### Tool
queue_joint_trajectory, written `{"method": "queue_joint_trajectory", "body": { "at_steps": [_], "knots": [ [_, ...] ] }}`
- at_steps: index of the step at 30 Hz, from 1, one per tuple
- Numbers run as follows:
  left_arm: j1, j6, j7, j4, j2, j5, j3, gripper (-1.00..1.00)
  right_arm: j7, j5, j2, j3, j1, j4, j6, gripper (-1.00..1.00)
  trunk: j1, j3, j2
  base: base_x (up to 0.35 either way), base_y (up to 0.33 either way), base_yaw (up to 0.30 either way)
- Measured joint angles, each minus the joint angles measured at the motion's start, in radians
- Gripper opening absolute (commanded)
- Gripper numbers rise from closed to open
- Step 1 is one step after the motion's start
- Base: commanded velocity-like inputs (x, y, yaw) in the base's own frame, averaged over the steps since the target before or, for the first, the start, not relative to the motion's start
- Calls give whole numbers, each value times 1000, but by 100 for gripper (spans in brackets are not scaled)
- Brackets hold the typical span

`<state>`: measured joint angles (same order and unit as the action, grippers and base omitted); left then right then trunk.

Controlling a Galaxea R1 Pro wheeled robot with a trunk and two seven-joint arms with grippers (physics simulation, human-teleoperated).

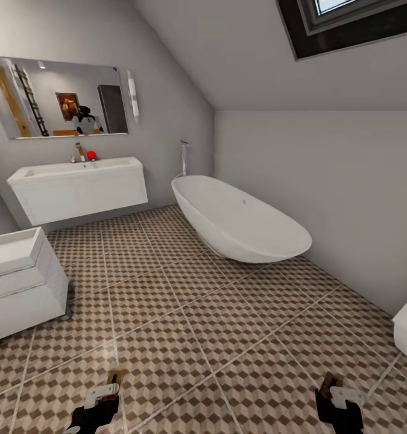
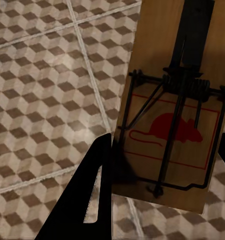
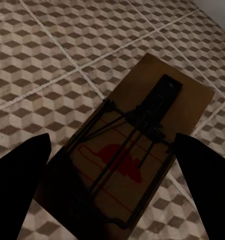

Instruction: Take the four mousetraps from the cabinet in the bathroom and place them on the bathroom floor. Make sure all four end up on the same floor surface, and ensure that at least two of them are either under or directly next to the same bathroom sink.

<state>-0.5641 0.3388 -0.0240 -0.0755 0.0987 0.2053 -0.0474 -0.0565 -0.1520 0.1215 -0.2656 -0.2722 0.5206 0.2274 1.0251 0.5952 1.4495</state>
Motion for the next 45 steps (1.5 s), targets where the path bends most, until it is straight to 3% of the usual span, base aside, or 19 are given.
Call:
{"method": "queue_joint_trajectory", "body": {
  "at_steps": [28, 45],
  "knots": [
    [0, 0, 0, 0, 0, 0, 0, -100, 0, 0, 0, 0, 0, 0, 0, -100, 0, 0, 0, 14, -7, 284],
    [0, 0, 0, 0, 0, 0, 0, -100, 0, 0, 0, 0, 1, 0, 0, -100, -1, 0, 0, 288, -82, 33]
  ]
}}
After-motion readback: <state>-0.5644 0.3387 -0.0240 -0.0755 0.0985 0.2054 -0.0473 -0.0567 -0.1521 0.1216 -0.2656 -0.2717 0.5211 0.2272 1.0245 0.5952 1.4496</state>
